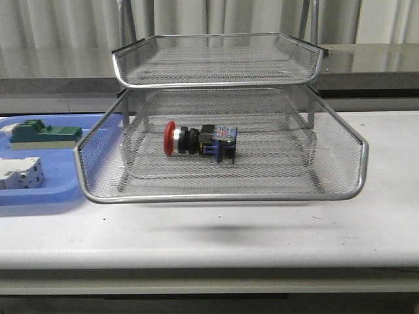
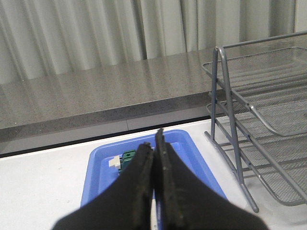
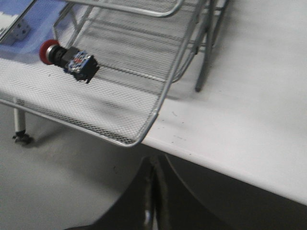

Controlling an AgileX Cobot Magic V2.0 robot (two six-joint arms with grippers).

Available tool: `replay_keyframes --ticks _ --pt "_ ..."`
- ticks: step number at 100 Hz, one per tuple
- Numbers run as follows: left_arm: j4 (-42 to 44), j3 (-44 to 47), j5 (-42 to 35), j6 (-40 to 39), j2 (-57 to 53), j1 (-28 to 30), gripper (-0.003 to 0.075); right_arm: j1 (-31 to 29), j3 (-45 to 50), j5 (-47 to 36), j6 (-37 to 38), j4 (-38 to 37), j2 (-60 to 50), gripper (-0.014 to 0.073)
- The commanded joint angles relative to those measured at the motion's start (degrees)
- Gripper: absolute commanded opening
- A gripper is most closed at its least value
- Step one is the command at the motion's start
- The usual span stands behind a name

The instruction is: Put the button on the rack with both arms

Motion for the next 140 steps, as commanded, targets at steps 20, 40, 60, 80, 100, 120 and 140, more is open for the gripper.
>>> replay_keyframes --ticks 20,40,60,80,100,120,140 --pt "-0.6 -1.6 -4.5 -0.6 0.4 0.1 -0.0020 0.8 -1.7 -1.3 -25.0 18.0 12.8 -0.0069" --pt "-0.6 -1.6 -4.5 -0.6 0.4 0.1 -0.0020 8.5 -1.7 -2.4 -35.3 19.3 18.8 -0.0069" --pt "-0.6 -1.6 -4.5 -0.6 0.4 0.1 -0.0020 18.5 -1.7 -6.6 -37.8 19.1 24.5 -0.0069" --pt "-0.6 -1.6 -4.5 -0.6 0.4 0.1 -0.0020 27.5 -1.7 -15.3 -37.8 14.7 31.0 -0.0067" --pt "-0.6 -1.6 -4.5 -0.6 0.4 0.1 -0.0020 32.9 -1.7 -26.0 -37.8 10.9 38.2 -0.0067" --pt "-0.6 -1.6 -4.5 -0.6 0.4 0.1 -0.0020 34.0 -1.8 -32.6 -37.8 8.9 43.7 -0.0067" --pt "-0.6 -1.6 -4.5 -0.6 0.4 0.1 -0.0020 33.7 -2.7 -38.5 -37.8 8.8 45.8 -0.0067"
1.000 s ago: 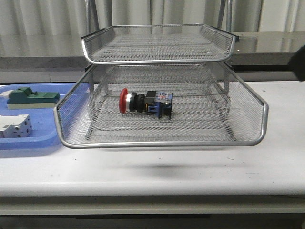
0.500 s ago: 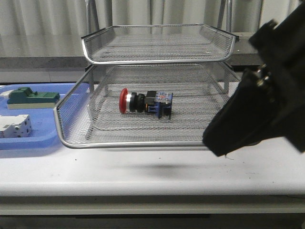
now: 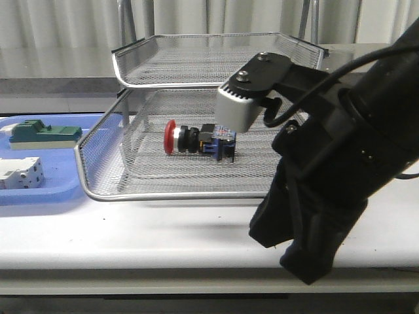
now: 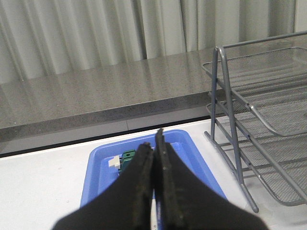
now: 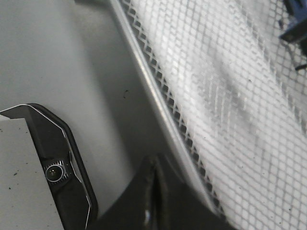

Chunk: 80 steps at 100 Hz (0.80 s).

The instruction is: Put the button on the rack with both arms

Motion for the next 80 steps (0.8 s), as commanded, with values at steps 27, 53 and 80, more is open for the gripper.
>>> replay_keyframes --ticks 27,53,80 --pt "-0.6 -1.6 -4.5 -0.6 0.4 0.1 -0.0020 -3.5 -10.0 -6.1 -0.7 -0.2 5.0 -0.0067" --pt "-0.6 -1.6 -4.5 -0.6 0.4 0.1 -0.0020 -7.7 -19.1 -4.9 -0.7 -0.2 10.9 -0.0067" --pt "-0.6 -1.6 -4.5 -0.6 0.4 0.1 -0.0020 -8.2 -20.7 1.1 -0.3 0.1 11.1 -0.0067"
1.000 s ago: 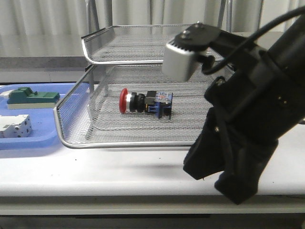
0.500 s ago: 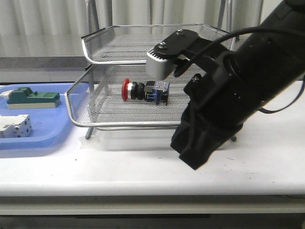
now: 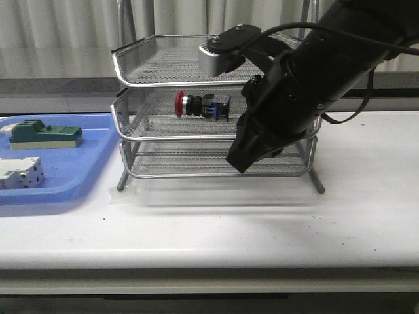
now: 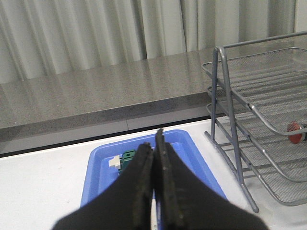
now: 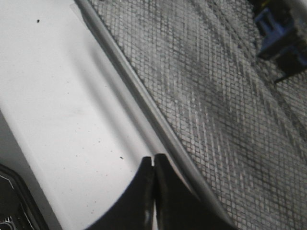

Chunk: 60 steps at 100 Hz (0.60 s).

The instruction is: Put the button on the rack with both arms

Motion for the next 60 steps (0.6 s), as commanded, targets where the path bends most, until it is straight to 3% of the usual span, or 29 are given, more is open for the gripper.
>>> replay_keyframes --ticks 1,35,60 --pt "-0.6 -1.6 -4.4 -0.6 0.4 0.1 -0.0020 -0.4 -1.8 1.2 0.0 0.2 -2.6 -0.0067" --pt "-0.6 -1.6 -4.4 -0.6 0.4 0.1 -0.0020 -1.3 -1.8 9.7 10.6 -0.8 -10.6 -0.0060" --pt "-0.6 -1.6 -4.4 -0.6 0.4 0.1 -0.0020 -10.0 -1.8 18.7 23.0 -6.2 -19.4 -0.0060"
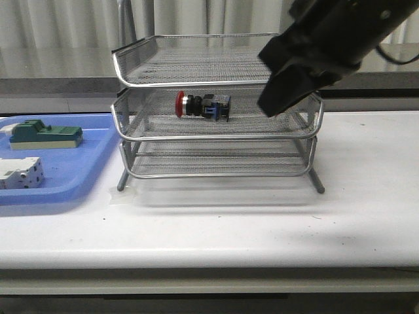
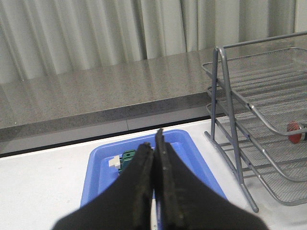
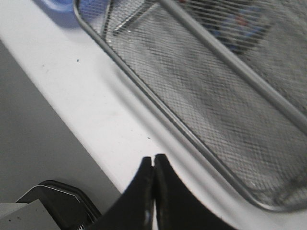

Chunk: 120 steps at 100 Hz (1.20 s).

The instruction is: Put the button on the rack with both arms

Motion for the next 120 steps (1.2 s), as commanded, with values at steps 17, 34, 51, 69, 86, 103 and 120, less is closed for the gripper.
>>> replay_keyframes --ticks 17,34,51,69,86,103,120 --pt "-0.6 -1.6 -4.4 -0.6 0.4 0.1 -0.0020 -9.6 -0.9 7.1 13.7 -11.8 -11.6 -0.0060" --pt "-0.6 -1.6 -4.4 -0.6 0.4 0.1 -0.0020 -14.7 2.6 7.7 21.2 -18.9 -20.1 -0.0060" --pt "-0.6 -1.6 -4.4 -0.6 0.4 0.1 -0.0020 -16.2 7.8 7.7 22.1 -19.4 -28.8 -0.0060" --pt "-0.6 -1.6 -4.4 -0.6 0.4 0.1 -0.0020 -16.2 13.7 7.7 23.1 -19.4 -39.1 -0.0060" --pt "-0.6 -1.6 -4.4 -0.6 0.4 0.1 -0.0020 -16.2 18.9 7.8 24.8 -19.4 -49.8 -0.0060" --pt "-0.6 -1.6 -4.4 -0.6 0.4 0.1 -0.0020 -16.2 21.7 8.1 24.8 -19.4 -58.4 -0.0060" --pt "-0.6 -1.6 -4.4 -0.6 0.4 0.1 -0.0020 -16.2 21.9 9.9 24.8 -19.4 -62.5 -0.0060"
